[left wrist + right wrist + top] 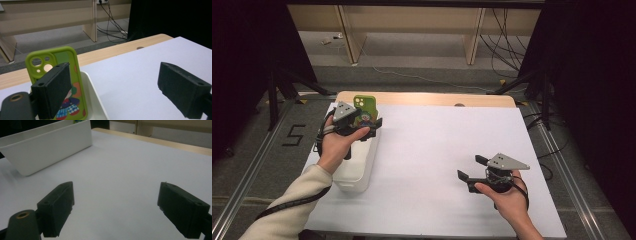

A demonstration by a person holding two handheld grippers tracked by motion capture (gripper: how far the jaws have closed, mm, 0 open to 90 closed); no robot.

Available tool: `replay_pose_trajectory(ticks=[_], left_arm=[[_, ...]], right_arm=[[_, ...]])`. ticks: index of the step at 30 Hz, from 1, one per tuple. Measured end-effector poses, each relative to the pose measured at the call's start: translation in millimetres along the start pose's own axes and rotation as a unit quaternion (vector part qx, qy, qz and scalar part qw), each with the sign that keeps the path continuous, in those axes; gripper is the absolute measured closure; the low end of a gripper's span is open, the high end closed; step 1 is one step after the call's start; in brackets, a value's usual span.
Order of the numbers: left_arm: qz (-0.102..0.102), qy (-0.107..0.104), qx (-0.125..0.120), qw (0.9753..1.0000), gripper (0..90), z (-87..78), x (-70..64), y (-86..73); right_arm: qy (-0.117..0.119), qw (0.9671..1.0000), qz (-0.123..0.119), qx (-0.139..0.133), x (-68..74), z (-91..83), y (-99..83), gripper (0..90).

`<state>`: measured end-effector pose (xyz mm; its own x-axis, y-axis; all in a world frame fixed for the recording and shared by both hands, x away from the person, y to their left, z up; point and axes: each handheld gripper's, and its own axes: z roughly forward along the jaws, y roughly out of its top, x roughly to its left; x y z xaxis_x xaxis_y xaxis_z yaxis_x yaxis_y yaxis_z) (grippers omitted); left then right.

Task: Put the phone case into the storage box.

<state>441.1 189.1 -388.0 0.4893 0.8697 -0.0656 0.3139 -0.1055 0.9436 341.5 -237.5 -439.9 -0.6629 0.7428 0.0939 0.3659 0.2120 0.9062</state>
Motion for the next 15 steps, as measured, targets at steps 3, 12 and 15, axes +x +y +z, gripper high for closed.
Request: replay_pose_trajectory(ticks=[3,12,15], left_arm=[[0.003,-0.006,0.0,1.0,12.4,-3.5,-3.3,-1.8],[0.012,-0.024,-0.003,0.9996,13.4,-13.8,-14.9,-8.8],[0.013,-0.031,-0.004,0.9994,13.6,-16.4,-19.4,-10.2]], right_arm=[[0.0,1.0,0.0,0.0,0.1,0.0,0.0,15.1],[0.0,1.0,-0.002,-0.002,0.2,0.0,0.4,15.1],[0.0,1.0,-0.002,-0.002,0.6,-0.2,0.8,15.1]])
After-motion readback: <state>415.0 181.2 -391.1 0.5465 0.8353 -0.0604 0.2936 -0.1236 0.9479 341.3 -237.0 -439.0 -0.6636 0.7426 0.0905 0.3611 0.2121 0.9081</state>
